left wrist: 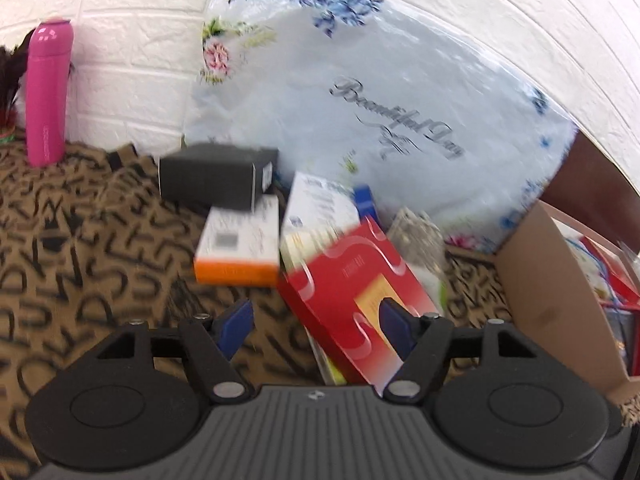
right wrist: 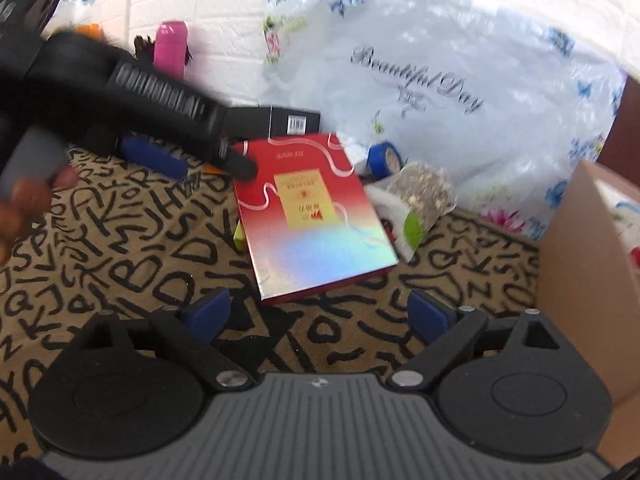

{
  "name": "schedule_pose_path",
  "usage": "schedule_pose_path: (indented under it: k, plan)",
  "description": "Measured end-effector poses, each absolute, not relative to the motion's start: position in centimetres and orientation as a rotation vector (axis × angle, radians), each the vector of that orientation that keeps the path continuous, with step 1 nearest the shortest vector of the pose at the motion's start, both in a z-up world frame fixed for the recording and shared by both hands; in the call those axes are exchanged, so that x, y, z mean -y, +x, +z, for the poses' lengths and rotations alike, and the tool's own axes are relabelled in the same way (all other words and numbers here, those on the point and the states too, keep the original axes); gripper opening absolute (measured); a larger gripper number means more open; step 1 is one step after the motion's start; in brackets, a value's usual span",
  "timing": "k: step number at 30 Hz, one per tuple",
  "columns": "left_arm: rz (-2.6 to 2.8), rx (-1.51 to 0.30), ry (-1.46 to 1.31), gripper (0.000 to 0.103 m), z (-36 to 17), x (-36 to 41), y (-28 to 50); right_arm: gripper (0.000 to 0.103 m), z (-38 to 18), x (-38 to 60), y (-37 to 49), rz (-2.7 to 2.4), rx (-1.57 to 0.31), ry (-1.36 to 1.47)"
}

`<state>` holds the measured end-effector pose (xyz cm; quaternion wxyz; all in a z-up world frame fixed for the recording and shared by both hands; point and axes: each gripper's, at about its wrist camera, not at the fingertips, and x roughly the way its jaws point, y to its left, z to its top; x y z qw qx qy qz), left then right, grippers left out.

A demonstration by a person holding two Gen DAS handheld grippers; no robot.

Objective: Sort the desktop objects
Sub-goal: 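Close the left tool on the red-and-white gift box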

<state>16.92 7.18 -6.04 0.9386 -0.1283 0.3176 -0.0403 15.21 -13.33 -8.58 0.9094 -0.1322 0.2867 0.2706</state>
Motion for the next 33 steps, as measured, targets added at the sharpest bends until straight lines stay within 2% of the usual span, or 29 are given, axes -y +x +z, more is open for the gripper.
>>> schedule_pose_path:
  k: [7,11,13,18,25,27,29,33]
  plan:
    - [-0.178,-0.628,-0.178,0.069,-5.2,-6.4,20.3,0.093,-10.1,12.2,17.4,0.581,-0.624,-0.235]
    - [-0.228,-0.694,-0.125,0.052,-6.7,-5.2,21.3,0.092,-10.7,11.7,18.7,0.579,-0.635,-0.206]
    - [-0.247,-0.699,-0.121,0.052,-7.3,-4.9,20.9,0.09,-10.9,11.9,19.2,0.577,-0.645,-0.166]
    - [-0.25,-0.708,-0.11,0.048,-7.4,-4.3,19.6,0.072,-10.7,12.9,19.2,0.558,-0.648,-0.1]
    - [-0.235,-0.703,-0.135,0.046,-6.7,-3.7,16.8,0.069,-9.3,13.3,16.9,0.564,-0.631,-0.127]
    - [-0.259,-0.691,-0.167,0.043,-6.1,-3.6,15.7,0.064,-8.6,13.6,15.9,0.575,-0.616,-0.144]
    - [-0.286,-0.682,-0.167,0.027,-5.6,-3.0,14.5,0.06,-7.7,13.8,14.9,0.6,-0.595,-0.156]
    - [-0.313,-0.688,-0.138,0.026,-5.5,-1.4,12.5,0.06,-6.0,13.7,12.6,0.606,-0.546,-0.197]
